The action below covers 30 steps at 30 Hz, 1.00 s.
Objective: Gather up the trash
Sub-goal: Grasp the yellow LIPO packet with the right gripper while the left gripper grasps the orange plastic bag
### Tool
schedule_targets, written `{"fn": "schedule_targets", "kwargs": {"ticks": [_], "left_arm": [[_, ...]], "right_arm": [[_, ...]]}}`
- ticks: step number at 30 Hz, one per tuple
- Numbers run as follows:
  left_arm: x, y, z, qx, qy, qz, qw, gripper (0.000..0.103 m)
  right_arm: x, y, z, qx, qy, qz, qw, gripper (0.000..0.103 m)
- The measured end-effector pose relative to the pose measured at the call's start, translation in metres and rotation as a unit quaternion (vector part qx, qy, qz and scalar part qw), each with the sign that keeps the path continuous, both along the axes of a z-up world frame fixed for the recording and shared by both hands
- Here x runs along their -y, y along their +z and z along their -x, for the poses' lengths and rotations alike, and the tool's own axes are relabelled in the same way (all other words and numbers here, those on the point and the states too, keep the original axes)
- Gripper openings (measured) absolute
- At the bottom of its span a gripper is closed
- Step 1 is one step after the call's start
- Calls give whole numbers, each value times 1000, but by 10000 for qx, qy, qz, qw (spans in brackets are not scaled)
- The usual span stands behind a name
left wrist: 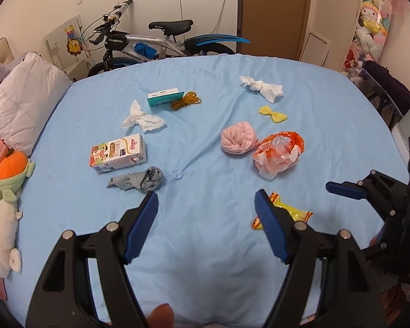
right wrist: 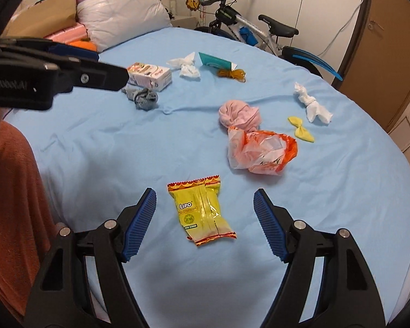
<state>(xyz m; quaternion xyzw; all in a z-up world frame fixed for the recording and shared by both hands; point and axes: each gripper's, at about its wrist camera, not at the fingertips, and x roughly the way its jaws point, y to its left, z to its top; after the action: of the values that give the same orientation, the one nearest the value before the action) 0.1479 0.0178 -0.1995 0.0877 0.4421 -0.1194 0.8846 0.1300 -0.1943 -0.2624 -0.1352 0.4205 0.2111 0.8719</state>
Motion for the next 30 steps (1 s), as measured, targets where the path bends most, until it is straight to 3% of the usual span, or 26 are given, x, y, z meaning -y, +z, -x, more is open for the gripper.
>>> {"fn": "schedule_targets", "kwargs": {"ticks": [7, 15, 20, 21, 23, 25, 27, 30], "left_arm": [[9, -24, -8, -150, -95, -263, 9995, 73], [22, -54, -9, -872, -582, -570, 9929, 73], [30, -58, -2, -852, -748, -809, 9903, 73], [30, -58, -2, -859, -748, -793, 9903, 73], [30, -58, -3, -902, -724, -767, 9903, 73], [30, -60, -4, -958, -728, -737, 9900, 73], [31, -60, -3, -976, -774, -727, 9895, 73], [36, -61, -1, -962, -850, -777, 9887, 73]], "right_arm": [[-9, -42, -6, -65, 160, 344, 9993, 71], [-3, -58, -17, -199, 118, 219, 9995, 71], [-2, -63, -23, -275, 148, 208, 9993, 69], [-3, -64, -23, -303, 169, 210, 9992, 67], [-6, -69, -24, -425, 252, 251, 9985, 50], [-8, -70, -24, -411, 288, 276, 9984, 47], [-8, -67, -23, -393, 315, 206, 9985, 37], [-3, -62, -24, -339, 217, 90, 9992, 33]]}}
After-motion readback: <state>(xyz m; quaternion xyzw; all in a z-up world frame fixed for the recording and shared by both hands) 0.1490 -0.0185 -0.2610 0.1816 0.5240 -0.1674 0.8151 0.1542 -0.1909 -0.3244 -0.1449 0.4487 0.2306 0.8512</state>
